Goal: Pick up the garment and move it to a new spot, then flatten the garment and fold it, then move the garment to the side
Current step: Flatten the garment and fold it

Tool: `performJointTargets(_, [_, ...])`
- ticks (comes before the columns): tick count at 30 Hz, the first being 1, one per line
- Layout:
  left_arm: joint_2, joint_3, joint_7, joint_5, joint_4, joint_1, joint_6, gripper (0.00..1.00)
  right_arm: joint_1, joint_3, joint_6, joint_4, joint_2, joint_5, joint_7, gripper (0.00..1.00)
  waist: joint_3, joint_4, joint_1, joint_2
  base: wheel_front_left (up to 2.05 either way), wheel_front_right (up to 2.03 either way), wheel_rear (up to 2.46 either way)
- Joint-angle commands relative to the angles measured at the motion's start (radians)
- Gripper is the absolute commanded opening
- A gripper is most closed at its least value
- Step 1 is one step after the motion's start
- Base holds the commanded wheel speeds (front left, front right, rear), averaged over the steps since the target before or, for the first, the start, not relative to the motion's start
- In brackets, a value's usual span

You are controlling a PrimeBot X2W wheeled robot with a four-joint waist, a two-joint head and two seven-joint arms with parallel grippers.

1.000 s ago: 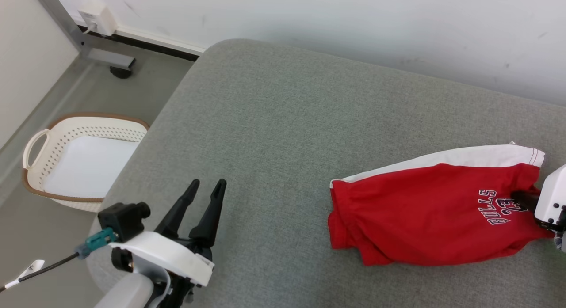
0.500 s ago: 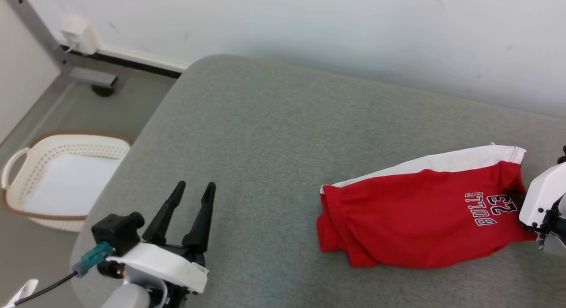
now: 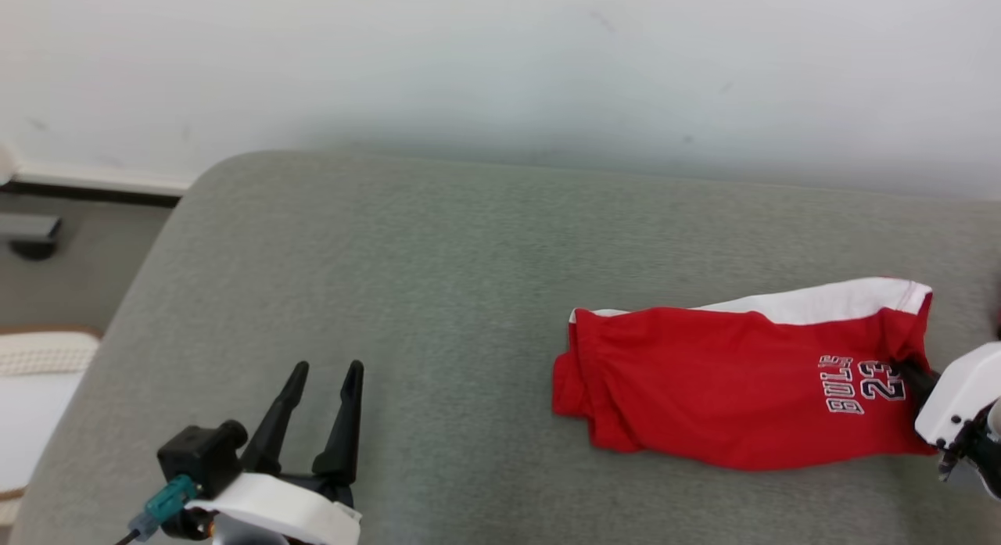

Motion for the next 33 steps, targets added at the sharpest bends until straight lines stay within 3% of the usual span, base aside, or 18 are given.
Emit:
performJointTargets(1, [-0.002,0.007,0.000,0.020,0.002,0.020,-0.007,1.00,0.024,-0.007,0.000,0.002,-0.001,0.009,-0.012,0.00,-0.017,-0.047,0.0000,-0.0001,0.00,0.00,0.00])
performJointTargets(8, [-0.015,0.027,0.000,0.046,0.021,0.045,-0.027,1.00,0.030,-0.016,0.000,-0.017,0.005,0.001,-0.042,0.00,-0.028,-0.091,0.0000,-0.0001,0.00,0.00,0.00])
performJointTargets(18, [-0.054,0.032,0.000,0.059,0.057,0.056,-0.049,1.00,-0.037,0.002,0.000,-0.114,0.045,-0.044,-0.039,0.00,-0.049,-0.058,0.0000,-0.0001,0.00,0.00,0.00])
performJointTargets(26, [-0.066,0.028,0.000,0.058,0.101,0.053,-0.065,1.00,-0.062,0.048,0.000,-0.153,0.143,-0.070,0.013,0.00,-0.070,0.004,0.0000,-0.0001,0.00,0.00,0.00])
performJointTargets(33, [-0.075,0.017,0.000,0.056,0.123,0.046,-0.072,1.00,-0.059,0.080,0.000,-0.065,0.240,-0.089,0.032,0.00,-0.081,0.059,0.0000,-0.0001,0.00,0.00,0.00])
